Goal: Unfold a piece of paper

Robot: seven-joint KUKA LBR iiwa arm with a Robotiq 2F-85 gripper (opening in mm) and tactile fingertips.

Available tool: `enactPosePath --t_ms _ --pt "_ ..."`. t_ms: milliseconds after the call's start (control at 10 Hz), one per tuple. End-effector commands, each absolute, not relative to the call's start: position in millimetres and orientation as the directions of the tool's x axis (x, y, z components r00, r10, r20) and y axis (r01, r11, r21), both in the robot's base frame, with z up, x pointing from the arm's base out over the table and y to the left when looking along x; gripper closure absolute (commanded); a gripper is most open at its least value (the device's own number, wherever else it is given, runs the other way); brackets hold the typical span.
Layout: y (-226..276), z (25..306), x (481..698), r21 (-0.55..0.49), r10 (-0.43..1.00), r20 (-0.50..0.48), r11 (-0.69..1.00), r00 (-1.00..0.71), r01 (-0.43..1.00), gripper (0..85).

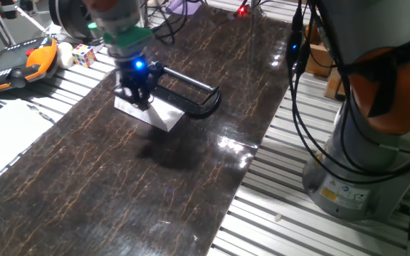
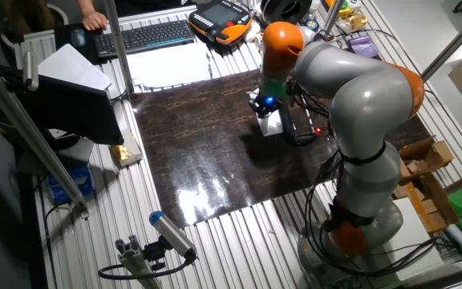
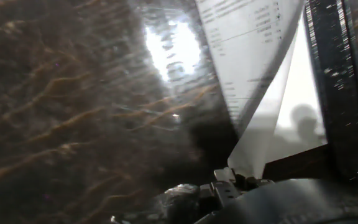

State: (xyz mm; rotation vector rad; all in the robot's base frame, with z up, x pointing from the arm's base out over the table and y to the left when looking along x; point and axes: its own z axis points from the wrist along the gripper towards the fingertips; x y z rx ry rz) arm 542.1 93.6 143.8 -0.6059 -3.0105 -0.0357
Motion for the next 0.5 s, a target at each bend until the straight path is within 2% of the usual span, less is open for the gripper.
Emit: enactPosePath --t_ms 0,400 --pt "121 146 542 0.017 0.412 0.083 0.910 -0.907 0.415 84.0" --pt "145 140 543 0.041 0.513 0.080 0.855 -0.855 0.517 82.3"
